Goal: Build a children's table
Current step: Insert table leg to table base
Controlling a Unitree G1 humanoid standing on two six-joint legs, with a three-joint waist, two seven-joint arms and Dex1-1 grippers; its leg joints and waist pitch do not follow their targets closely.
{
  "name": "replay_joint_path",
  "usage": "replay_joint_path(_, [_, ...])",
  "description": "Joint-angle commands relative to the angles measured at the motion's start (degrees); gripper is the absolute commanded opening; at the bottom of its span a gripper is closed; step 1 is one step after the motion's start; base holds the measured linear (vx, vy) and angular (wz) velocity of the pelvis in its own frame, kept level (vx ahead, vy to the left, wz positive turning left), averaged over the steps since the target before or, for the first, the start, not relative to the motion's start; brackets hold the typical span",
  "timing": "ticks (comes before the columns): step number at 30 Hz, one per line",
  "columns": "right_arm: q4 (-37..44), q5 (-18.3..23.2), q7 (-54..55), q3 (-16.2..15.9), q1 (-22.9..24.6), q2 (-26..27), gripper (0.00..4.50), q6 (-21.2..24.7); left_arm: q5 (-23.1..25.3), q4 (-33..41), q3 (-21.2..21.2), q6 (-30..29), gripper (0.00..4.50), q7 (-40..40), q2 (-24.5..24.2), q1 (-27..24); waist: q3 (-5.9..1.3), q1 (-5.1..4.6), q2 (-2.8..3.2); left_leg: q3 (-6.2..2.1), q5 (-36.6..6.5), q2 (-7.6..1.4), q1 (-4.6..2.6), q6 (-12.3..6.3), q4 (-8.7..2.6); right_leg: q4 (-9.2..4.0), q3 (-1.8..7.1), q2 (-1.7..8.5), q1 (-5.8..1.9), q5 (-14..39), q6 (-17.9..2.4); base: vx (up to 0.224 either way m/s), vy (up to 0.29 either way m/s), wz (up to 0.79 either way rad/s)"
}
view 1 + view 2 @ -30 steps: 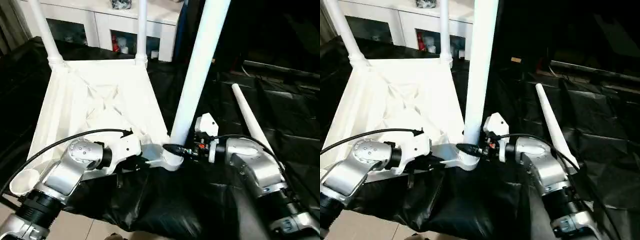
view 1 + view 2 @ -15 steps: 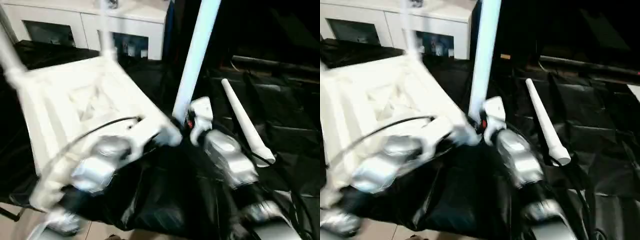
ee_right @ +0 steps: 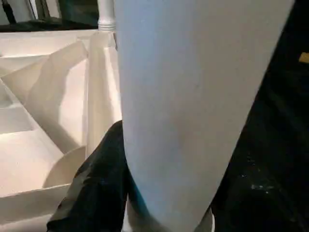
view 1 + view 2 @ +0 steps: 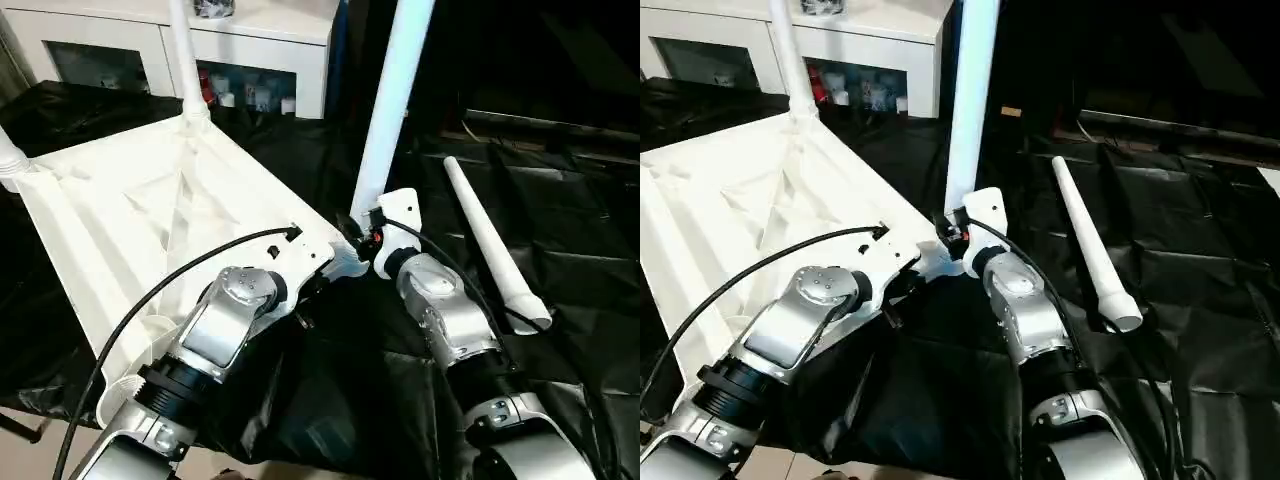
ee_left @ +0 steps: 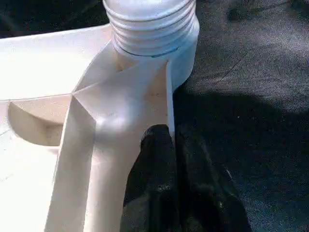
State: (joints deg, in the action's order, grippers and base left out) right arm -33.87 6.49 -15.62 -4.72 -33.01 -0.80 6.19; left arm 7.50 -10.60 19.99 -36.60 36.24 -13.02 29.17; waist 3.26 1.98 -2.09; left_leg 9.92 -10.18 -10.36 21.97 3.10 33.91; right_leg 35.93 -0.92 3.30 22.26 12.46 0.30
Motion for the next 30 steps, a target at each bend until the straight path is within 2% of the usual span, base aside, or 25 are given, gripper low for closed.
replay_joint_path(1, [-4.32,0.14,-0.93,-0.14,1.99,0.03,2.63,3.32,-0.4,3.78,0.59,2.95,0.0,1.57,-0.18,1.62,-3.33,0.27,1.33,-1.01,-15.49,-2.52,-1.23,2.46,-4.69,-4.6,2.02,3.86,-1.6,5.84,-12.0,0.0,0.0,0.0])
replay_joint_path(2, [-4.14,0.48,-1.48,0.3,1.51,-0.16,2.7,3.09,-0.91,4.48,0.96,4.26,0.0,2.98,-1.07,1.09,-3.39,0.42,1.31,-1.0,-14.9,-2.55,-1.11,2.26,-4.65,-4.59,2.03,4.01,-1.76,4.72,-12.05,0.0,0.0,0.0])
replay_joint_path(3, [-4.11,0.61,-1.58,0.46,1.36,-0.19,3.0,3.0,-1.11,4.64,1.03,4.59,0.0,3.38,-1.31,0.94,-3.61,0.49,1.31,-0.93,-13.05,-2.5,-1.05,2.0,-4.53,-4.21,1.96,3.87,-1.93,2.15,-12.42,0.0,0.0,0.0])
replay_joint_path(4, [-4.11,0.61,-1.58,0.46,1.36,-0.19,3.0,3.0,-1.11,4.64,1.03,4.59,0.0,3.38,-1.31,0.94,-3.56,0.49,1.31,-0.88,-11.44,-2.45,-0.87,1.61,-4.42,-4.0,1.94,3.86,-2.07,0.01,-12.83,0.0,0.0,0.0])
replay_joint_path(8, [-2.86,1.38,-4.05,0.6,0.85,-1.04,3.25,3.34,-2.0,5.26,0.96,6.19,0.0,5.1,-2.6,0.39,-3.74,0.83,1.5,-0.7,-9.08,-2.47,-1.0,0.84,-4.12,-3.69,1.9,3.85,-2.23,-3.1,-13.76,0.0,0.0,0.0])
replay_joint_path(9, [-0.86,1.76,-7.55,0.13,0.75,-2.49,3.45,4.35,-2.79,5.82,0.67,6.29,0.0,6.52,-3.55,-0.03,-3.74,1.17,1.72,-0.73,-8.19,-2.46,-1.02,0.43,-4.05,-3.48,1.82,3.76,-2.37,-4.39,-13.94,0.0,0.0,0.0])
replay_joint_path(11, [1.46,1.87,-9.94,-0.44,1.06,-3.76,3.49,4.93,-3.44,6.14,0.58,7.04,0.0,7.74,-4.33,-0.37,-3.77,1.43,1.77,-0.6,-7.65,-2.48,-1.08,0.2,-3.91,-3.43,1.84,3.79,-2.33,-5.33,-14.15,0.0,0.0,0.0])
replay_joint_path(13, [4.75,2.38,-12.89,-1.17,1.85,-5.41,3.81,5.78,-4.19,6.48,0.57,7.52,0.0,9.25,-5.16,-0.73,-4.03,1.79,1.66,-0.54,-4.22,-2.38,-0.87,-0.71,-3.57,-2.91,1.86,3.74,-2.6,-9.94,-14.36,0.0,0.0,0.0])
replay_joint_path(16, [9.46,2.91,-17.98,-2.7,3.36,-8.45,3.81,6.6,-5.17,6.82,0.84,9.69,0.0,11.98,-6.6,-1.33,-4.15,2.18,1.88,-0.54,-2.53,-2.36,-0.88,-1.81,-3.3,-2.64,1.76,3.71,-2.63,-12.62,-14.46,0.0,0.0,0.0])
replay_joint_path(20, [15.38,4.71,-25.63,-4.08,5.71,-13.16,3.81,8.59,-7.03,7.22,0.82,12.04,0.0,16.06,-8.34,-2.12,-3.93,2.76,1.97,-0.51,-4.76,-2.51,-1.11,-1.73,-3.44,-2.96,1.73,3.6,-2.52,-9.74,-14.26,0.0,0.0,0.0])
replay_joint_path(21, [17.23,5.45,-29.36,-4.8,6.67,-15.47,3.81,9.01,-7.07,6.78,1.04,15.01,0.0,17.27,-9.11,-2.3,-3.9,3.21,2.07,-0.5,-5.7,-2.61,-1.24,-1.63,-3.4,-3.04,1.79,3.68,-2.45,-8.69,-14.17,0.0,0.0,0.0])
replay_joint_path(26, [20.53,5.45,-36.1,-6.59,8.41,-20.45,3.81,10.35,-7.9,5.84,1.69,17.42,0.0,19.98,-10.35,-2.55,-3.83,3.31,2.2,-0.57,-7.1,-2.6,-1.14,-1.08,-3.44,-3.08,1.76,3.76,-2.4,-6.16,-14.37,0.0,0.0,0.0])
replay_joint_path(30, [22.26,3.7,-39.7,-8.96,9.37,-23.79,3.81,9.92,-7.31,4.12,2.95,21.08,0.0,22.49,-11.78,-2.89,-3.82,3.45,2.2,-0.61,-8.05,-2.55,-1.08,-1.07,-3.38,-3.26,1.78,3.87,-2.33,-3.92,-14.37,0.0,0.0,0.0])
